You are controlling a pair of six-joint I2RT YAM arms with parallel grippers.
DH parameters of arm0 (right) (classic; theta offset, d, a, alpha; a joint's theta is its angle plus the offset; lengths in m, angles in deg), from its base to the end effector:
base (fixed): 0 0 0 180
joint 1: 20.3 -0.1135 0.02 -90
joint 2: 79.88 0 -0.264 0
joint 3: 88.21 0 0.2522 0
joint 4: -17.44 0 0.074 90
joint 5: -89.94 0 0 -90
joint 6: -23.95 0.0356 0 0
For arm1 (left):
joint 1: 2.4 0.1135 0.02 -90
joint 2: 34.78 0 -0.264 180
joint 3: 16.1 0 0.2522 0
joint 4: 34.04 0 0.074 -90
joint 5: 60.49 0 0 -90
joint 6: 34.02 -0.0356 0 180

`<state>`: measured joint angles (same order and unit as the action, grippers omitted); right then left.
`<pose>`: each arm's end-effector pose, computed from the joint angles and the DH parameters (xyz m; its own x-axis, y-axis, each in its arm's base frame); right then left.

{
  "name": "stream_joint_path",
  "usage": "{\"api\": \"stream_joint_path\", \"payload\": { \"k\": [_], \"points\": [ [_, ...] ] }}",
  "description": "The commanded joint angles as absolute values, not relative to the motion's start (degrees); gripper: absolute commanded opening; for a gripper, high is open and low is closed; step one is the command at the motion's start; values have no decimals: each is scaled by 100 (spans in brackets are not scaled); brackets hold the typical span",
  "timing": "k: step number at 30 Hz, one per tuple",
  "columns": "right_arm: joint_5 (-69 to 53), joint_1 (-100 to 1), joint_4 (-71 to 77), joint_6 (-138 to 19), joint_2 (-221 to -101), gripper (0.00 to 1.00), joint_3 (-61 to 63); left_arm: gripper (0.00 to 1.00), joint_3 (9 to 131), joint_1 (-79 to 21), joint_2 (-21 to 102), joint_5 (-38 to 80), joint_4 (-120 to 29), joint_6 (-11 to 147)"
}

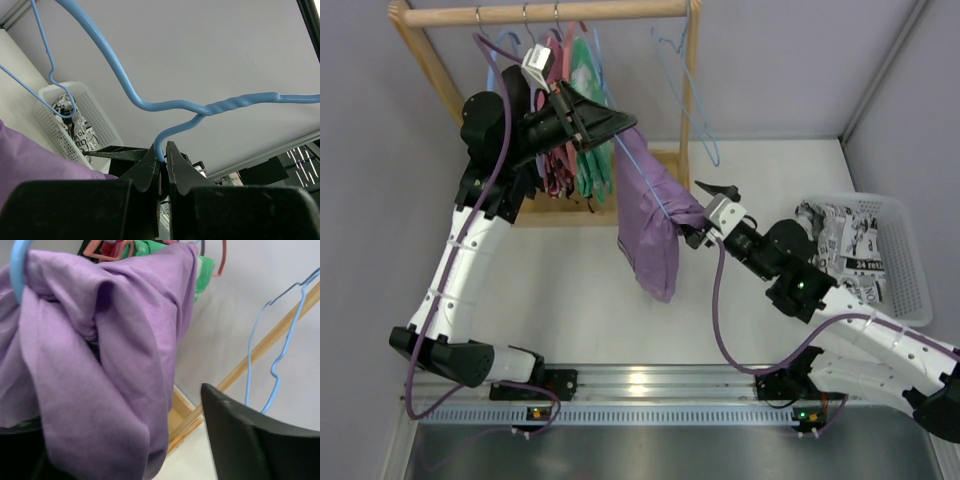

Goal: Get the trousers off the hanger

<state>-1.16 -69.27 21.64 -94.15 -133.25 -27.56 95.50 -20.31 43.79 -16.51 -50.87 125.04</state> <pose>0.1439 0.1664 0.3791 0.4763 -0.1700 -0.8627 -0.6147 0.6372 -0.4650 0.2528 -0.1086 0.5373 -0.7187 -0.4493 -0.5307 0.5593 0.0801 -0.8251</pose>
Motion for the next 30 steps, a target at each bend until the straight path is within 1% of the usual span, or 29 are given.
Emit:
{"api": "stream_joint_path", "payload": {
  "k": [1, 3, 4, 6, 7, 8, 13, 19, 22, 26, 30],
  "points": [
    [124, -6943, 2995, -9479, -13472, 67, -2471, 0, 9803, -2068, 4231, -1540, -4472, 12585],
    [170, -6943, 3066, -9479, -13569, 57, -2383, 0, 9724, -2077, 4196, -1549, -4472, 12594],
    [179, -6943, 3119, -9479, -13587, 44, -2365, 0, 9689, -2077, 4178, -1549, -4472, 12594],
    [205, -6943, 3155, -9471, -13613, 26, -2252, 0, 9549, -2085, 4134, -1549, -4472, 12594],
    [231, -6952, 3137, -9436, -13605, 9, -2199, 0, 9487, -2085, 4108, -1540, -4472, 12594],
    [249, -6943, 3102, -9401, -13596, 1, -2050, 0, 9426, -2085, 4090, -1540, -4472, 12594],
    [249, -6943, 2505, -9032, -13403, 0, -1505, 0, 8838, -2173, 3950, -1601, -4464, 12270],
    [319, -6943, 1934, -8706, -13174, 0, -793, 0, 7880, -2481, 3782, -1531, -4464, 11971],
    [319, -6943, 1705, -8575, -13112, 0, -476, 0, 7589, -2674, 3695, -1505, -4464, 11795],
    [381, -6943, 1599, -8416, -13130, 0, -29, 0, 7062, -2964, 3624, -1470, -4472, 11698],
    [293, -6943, 1625, -8319, -13253, 0, 227, 0, 6815, -2991, 3589, -1478, -4464, 11680]
  ]
}}
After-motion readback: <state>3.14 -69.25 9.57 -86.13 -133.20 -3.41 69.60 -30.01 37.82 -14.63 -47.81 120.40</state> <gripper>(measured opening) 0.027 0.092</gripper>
